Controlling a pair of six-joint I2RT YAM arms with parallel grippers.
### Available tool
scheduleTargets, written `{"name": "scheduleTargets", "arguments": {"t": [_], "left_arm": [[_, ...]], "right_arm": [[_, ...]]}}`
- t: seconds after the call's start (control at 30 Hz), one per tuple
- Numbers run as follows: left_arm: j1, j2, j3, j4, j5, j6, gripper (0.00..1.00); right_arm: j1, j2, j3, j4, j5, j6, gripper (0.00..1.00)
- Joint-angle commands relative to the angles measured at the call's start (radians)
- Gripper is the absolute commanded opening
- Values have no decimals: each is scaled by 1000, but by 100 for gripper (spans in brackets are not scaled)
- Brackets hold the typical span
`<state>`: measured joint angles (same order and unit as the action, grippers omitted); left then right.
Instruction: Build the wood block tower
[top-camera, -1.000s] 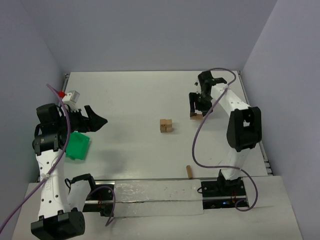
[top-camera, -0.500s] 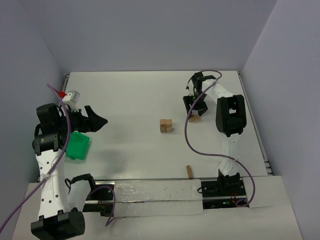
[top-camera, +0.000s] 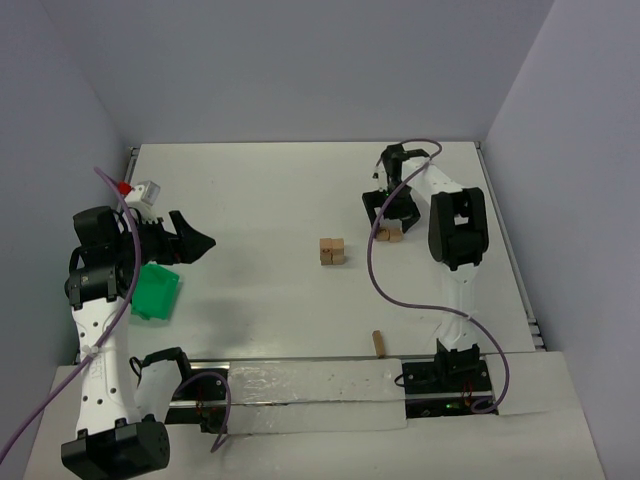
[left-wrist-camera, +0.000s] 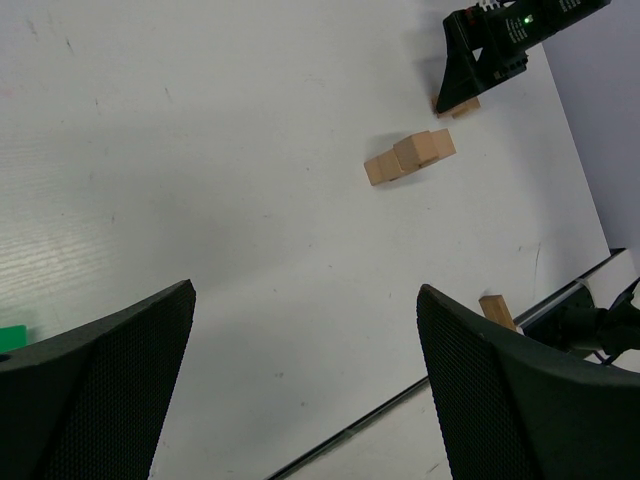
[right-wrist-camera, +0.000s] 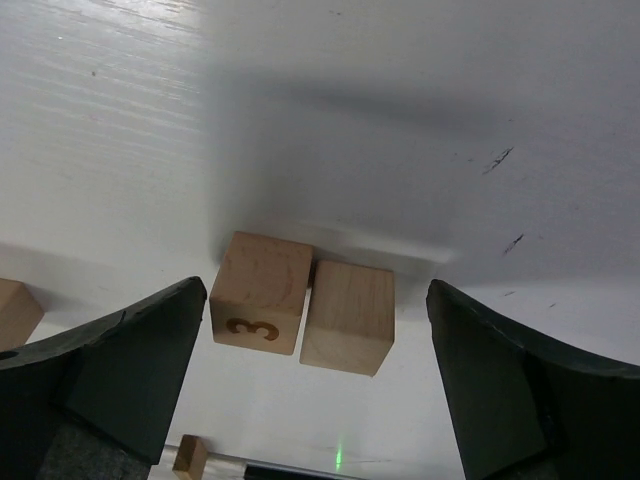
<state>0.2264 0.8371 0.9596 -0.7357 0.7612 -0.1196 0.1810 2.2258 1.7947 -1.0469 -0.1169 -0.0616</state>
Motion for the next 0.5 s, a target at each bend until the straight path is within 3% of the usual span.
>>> {"name": "scheduleTargets", "arguments": {"t": [0.0, 0.2, 0.47], "left_arm": [[7, -4, 5, 52, 18, 1, 97], [7, -3, 4, 55, 13, 0, 97], [8, 12, -2, 69, 16, -10, 97]], "right_arm": [[5, 8, 40, 0, 28, 40, 100], [3, -38, 25, 2, 49, 114, 100], [5, -150, -145, 60, 55, 230, 100]]}}
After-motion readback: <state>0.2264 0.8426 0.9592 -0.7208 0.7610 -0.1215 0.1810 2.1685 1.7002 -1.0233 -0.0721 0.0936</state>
